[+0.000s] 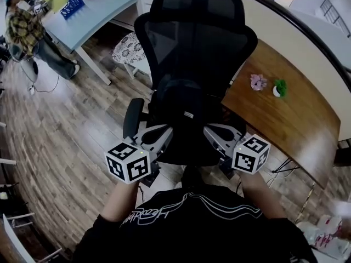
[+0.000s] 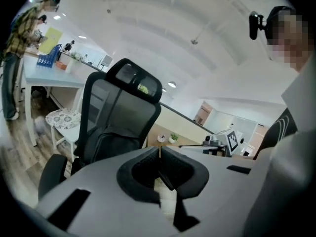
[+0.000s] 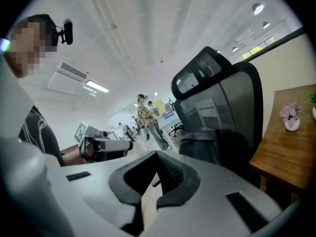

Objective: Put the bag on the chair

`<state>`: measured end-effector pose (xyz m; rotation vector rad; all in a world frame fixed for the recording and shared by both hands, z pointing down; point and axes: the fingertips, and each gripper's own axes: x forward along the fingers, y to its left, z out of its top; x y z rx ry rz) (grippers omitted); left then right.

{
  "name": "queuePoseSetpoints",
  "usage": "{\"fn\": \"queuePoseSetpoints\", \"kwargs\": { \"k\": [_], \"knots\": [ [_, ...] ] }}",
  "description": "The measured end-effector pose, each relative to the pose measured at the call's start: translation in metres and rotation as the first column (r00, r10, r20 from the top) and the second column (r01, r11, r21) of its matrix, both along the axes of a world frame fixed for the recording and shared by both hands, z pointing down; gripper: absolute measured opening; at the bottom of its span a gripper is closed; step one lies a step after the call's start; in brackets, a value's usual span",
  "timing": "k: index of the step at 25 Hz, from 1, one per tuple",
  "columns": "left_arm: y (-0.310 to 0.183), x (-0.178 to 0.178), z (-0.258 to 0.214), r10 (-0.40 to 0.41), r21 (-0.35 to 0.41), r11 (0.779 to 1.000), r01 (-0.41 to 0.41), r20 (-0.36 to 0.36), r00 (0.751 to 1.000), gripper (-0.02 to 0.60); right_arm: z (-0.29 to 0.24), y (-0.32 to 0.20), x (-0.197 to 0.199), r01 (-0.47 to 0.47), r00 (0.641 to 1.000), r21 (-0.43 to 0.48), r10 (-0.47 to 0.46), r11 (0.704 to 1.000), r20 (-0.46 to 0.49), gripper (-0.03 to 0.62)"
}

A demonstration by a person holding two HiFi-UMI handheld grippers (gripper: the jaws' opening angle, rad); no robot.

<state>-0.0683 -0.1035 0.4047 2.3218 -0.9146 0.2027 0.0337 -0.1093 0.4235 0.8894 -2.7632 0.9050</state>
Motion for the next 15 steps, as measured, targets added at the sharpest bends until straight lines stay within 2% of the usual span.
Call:
{"fn": "queuePoseSetpoints", "kwargs": {
  "k": [3,5,9,15],
  "knots": [
    [0.022,0.011,-0.024,0.045,0.062,0.997,-0.044,-0.011,0.999,0.037,-0.029,0.024,-0.013,0.036,0.993,0.027,-0.039,0.999,0.114,-0.006],
    [0.034,0.015,-0.037,0.062,0.097,0.993,-0.061,-0.006,0.998,0.037,-0.045,0.039,-0.017,0.045,0.987,0.042,-0.051,0.998,0.153,-0.006],
    [0.054,0.017,-0.050,0.073,0.151,0.986,-0.076,0.021,0.997,0.037,-0.062,0.062,-0.019,0.037,0.983,0.067,-0.048,0.997,0.179,-0.006],
    [0.077,0.019,-0.054,0.081,0.165,0.983,-0.084,0.020,0.996,0.037,-0.063,0.082,-0.015,0.005,0.985,0.052,-0.014,0.999,0.173,-0.006]
  ]
}}
